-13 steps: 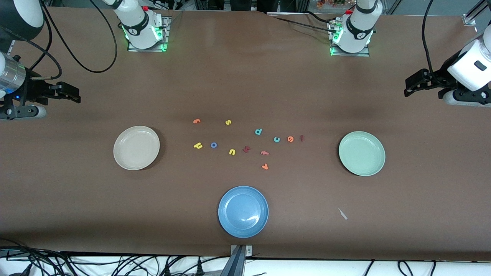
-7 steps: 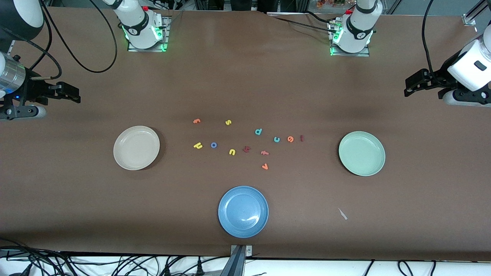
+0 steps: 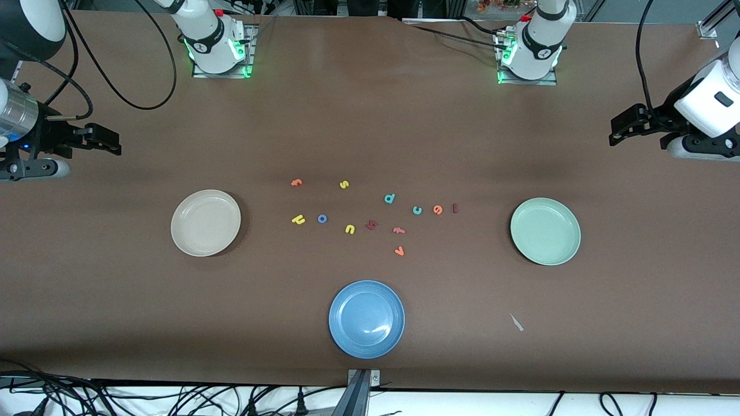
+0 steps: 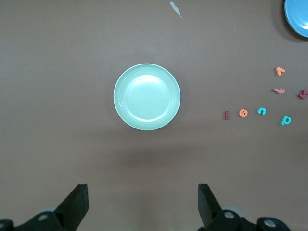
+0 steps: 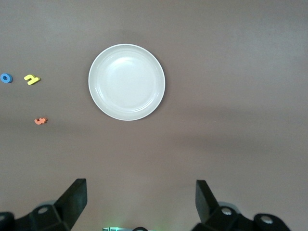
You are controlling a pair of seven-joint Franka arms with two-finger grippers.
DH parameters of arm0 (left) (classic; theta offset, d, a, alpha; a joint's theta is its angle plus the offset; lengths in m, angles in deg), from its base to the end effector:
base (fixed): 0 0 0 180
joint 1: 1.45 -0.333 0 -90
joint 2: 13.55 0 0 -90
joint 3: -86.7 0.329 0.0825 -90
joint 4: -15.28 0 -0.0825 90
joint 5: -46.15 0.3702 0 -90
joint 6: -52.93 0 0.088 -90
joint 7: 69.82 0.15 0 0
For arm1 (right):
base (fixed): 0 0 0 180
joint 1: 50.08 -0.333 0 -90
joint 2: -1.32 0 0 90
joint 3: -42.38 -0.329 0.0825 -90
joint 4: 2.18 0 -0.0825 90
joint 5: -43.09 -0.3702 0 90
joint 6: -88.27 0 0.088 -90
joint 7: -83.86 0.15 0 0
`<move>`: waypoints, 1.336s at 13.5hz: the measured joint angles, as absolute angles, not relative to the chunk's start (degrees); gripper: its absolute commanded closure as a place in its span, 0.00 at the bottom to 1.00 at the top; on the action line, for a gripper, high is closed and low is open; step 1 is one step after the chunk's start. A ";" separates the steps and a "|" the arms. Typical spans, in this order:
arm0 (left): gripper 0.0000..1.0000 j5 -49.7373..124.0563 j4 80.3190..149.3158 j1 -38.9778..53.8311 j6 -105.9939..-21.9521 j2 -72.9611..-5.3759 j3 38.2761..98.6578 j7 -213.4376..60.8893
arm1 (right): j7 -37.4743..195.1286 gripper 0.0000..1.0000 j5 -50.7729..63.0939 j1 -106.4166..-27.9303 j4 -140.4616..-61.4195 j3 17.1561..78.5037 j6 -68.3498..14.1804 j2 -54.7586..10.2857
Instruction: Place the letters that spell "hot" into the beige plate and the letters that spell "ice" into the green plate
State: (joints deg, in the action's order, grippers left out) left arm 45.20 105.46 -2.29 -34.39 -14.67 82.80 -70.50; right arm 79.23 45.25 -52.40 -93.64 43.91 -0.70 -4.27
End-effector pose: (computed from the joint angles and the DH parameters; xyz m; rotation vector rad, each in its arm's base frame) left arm 0.5374 -0.0309 0.5787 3.1234 -0.0652 -0.1093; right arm 0.5578 0.0026 0.5281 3.0946 0.1495 -0.2207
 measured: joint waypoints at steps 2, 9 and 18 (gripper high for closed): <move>0.00 45.20 105.46 -2.29 -34.39 -14.69 82.80 -70.50 | 79.23 0.00 45.25 -52.40 -93.64 43.92 -0.70 -4.27; 0.00 45.20 105.46 -2.29 -34.39 -14.84 82.80 -70.50 | 79.29 0.00 45.24 -52.40 -93.64 43.91 -0.70 -4.29; 0.00 45.20 105.83 -1.79 -34.21 -16.66 82.38 -70.44 | 80.88 0.00 43.74 -59.41 -94.19 42.17 -2.39 -13.98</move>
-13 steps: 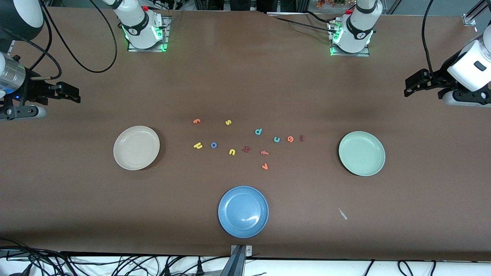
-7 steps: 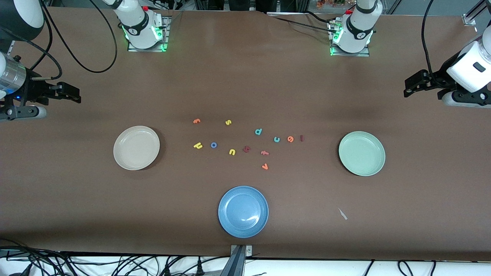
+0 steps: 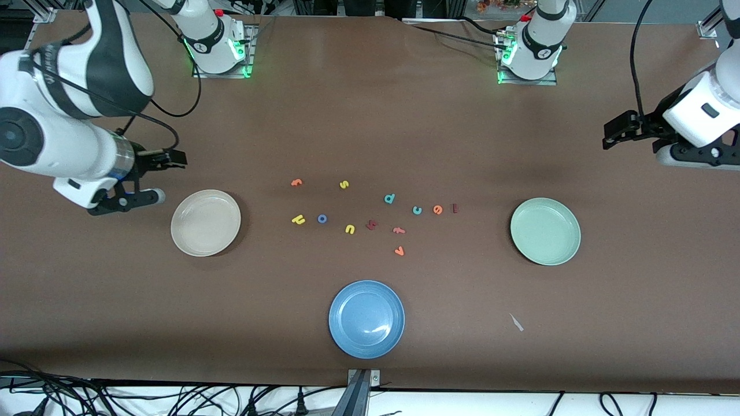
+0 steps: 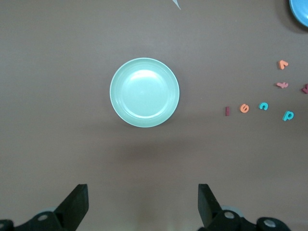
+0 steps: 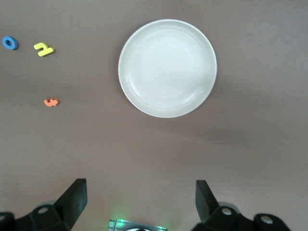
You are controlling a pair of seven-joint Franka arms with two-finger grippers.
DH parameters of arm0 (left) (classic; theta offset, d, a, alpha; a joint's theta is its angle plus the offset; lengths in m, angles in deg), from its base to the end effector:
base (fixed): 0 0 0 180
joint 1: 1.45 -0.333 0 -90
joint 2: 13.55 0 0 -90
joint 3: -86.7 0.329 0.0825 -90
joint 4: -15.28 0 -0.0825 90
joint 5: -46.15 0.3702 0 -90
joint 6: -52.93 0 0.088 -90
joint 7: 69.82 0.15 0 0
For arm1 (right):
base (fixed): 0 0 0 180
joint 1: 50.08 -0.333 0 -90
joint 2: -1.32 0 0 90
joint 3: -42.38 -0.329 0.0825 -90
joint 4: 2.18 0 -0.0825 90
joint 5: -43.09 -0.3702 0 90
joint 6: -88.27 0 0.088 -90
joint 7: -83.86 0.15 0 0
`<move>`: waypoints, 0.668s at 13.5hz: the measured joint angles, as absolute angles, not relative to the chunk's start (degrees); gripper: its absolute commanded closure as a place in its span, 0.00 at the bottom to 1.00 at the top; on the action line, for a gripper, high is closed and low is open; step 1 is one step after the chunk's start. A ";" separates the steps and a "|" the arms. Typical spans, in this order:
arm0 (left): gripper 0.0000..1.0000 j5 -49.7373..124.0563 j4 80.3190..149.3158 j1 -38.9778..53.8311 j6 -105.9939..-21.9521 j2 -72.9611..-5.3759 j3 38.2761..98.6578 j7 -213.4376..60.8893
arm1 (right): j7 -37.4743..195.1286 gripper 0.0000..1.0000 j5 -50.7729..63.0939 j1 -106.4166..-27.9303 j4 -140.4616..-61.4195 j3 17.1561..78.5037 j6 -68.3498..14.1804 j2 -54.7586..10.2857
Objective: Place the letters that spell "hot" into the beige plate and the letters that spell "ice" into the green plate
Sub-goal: 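Move the right gripper and the left gripper toward the scattered letters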
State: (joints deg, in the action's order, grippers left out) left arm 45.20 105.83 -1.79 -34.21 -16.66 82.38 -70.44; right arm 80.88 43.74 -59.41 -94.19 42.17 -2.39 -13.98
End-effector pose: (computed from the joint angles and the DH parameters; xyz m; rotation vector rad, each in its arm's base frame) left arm 0.5439 -0.0394 0.5568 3.1190 -0.0915 -0.1786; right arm 0.5779 0.0952 0.4283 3.0635 0.3388 -0.4494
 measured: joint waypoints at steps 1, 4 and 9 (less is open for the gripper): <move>0.00 45.20 105.87 -1.32 -34.21 -17.53 82.20 -70.40 | 82.87 0.00 42.12 -59.98 -94.23 42.17 -4.02 -14.81; 0.00 45.19 105.89 3.07 -34.32 -20.81 81.92 -70.11 | 92.92 0.00 38.97 -62.85 -94.62 42.10 -9.19 -17.33; 0.00 45.20 104.36 10.65 -35.28 -30.81 81.65 -70.23 | 120.16 0.00 38.78 -71.99 -99.29 41.84 -21.75 -19.61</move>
